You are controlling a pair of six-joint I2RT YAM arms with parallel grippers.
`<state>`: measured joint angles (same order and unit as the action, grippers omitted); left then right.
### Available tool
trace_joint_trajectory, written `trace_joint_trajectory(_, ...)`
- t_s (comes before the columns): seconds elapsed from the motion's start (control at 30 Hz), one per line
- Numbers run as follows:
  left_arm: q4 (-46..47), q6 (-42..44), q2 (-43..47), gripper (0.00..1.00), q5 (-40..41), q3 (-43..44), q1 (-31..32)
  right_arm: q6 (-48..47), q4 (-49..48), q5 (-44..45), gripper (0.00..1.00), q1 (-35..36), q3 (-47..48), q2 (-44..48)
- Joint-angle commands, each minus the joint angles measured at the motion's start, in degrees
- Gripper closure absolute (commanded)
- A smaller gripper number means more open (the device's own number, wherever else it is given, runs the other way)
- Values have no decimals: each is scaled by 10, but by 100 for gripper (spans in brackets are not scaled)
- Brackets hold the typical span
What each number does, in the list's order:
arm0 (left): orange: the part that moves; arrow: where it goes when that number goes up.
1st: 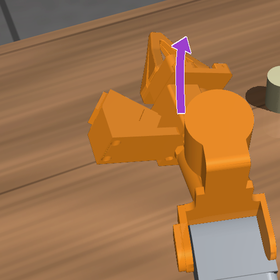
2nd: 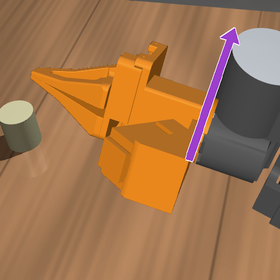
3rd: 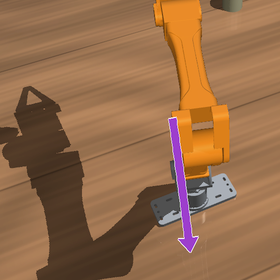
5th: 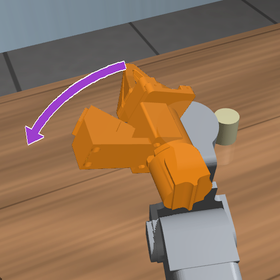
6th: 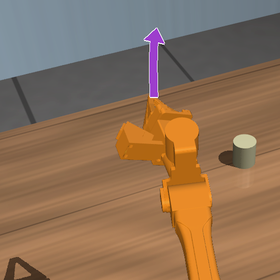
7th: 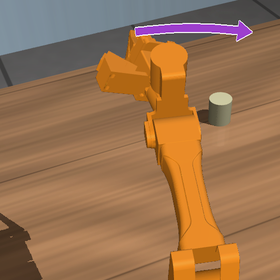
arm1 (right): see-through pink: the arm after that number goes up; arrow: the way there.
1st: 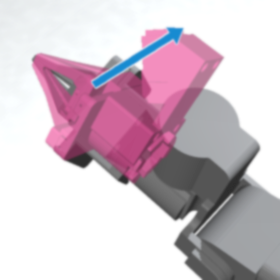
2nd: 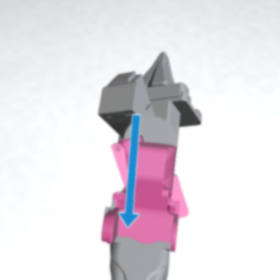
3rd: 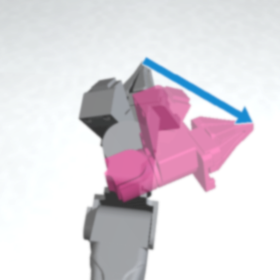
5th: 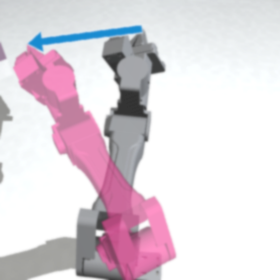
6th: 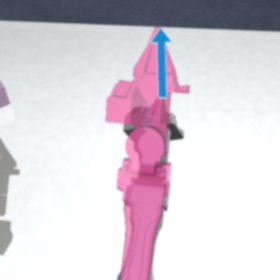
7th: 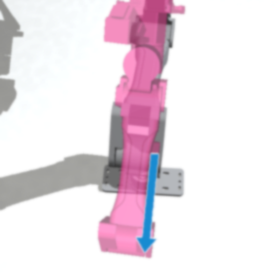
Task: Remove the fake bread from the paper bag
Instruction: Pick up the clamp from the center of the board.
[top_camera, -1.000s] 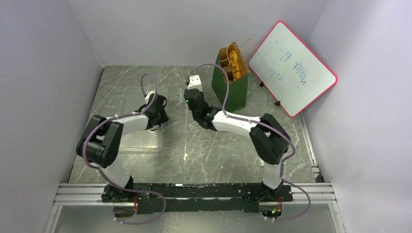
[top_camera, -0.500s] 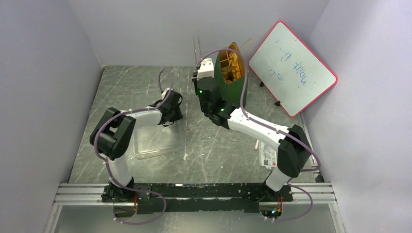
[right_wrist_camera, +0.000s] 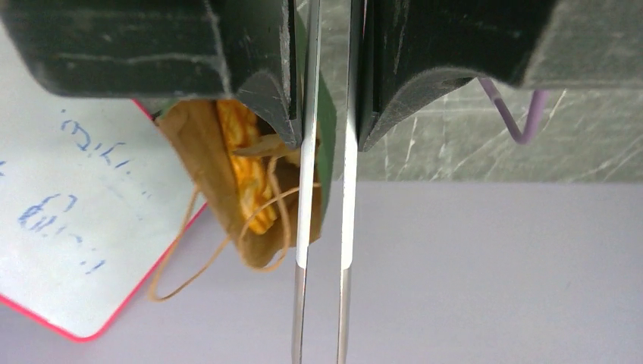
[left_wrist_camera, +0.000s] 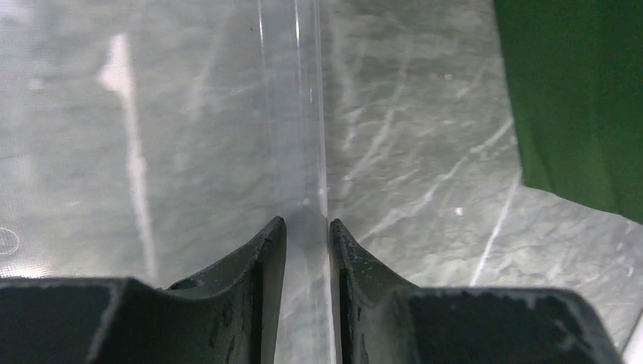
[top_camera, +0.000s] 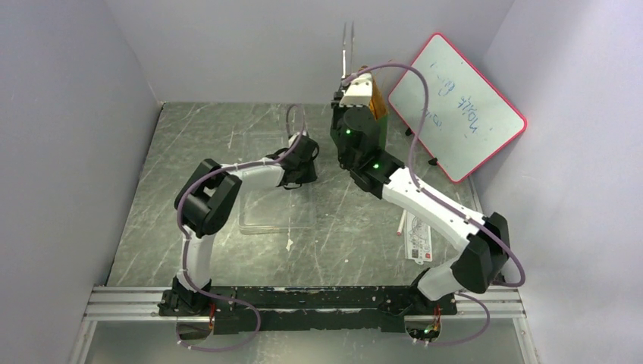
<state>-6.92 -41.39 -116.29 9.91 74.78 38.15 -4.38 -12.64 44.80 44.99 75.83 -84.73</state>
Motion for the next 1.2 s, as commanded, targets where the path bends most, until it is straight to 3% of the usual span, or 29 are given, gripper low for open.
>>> trace_joint_trajectory(0.0, -28, -5, -35, 69, -36, 53, 27, -22, -35, 23, 85, -21, 2, 39)
trace_joint_trajectory(0.57, 4, -114, -139, 69, -88, 184, 79, 2, -15, 37, 86, -118, -43, 116)
trace_joint_trajectory(0.8, 17, -131, -139, 66, -74, 179, 87, 16, -6, 35, 86, -149, -64, 131)
trace_joint_trajectory(0.87, 24, -127, -132, 60, -70, 172, 88, 23, 1, 34, 86, -159, -71, 133)
trace_joint_trajectory(0.93, 33, -122, -123, 43, -69, 163, 90, 33, 6, 31, 86, -164, -80, 136)
trace_joint_trajectory(1.0, 32, -113, -115, 5, -62, 161, 93, 42, 11, 28, 86, -180, -88, 138)
trace_joint_trajectory(1.03, 29, -107, -109, 0, -56, 161, 94, 44, 14, 26, 86, -185, -92, 140)
trace_joint_trajectory(1.17, 16, -81, -78, 1, -32, 151, 95, 57, 22, 21, 86, -198, -104, 141)
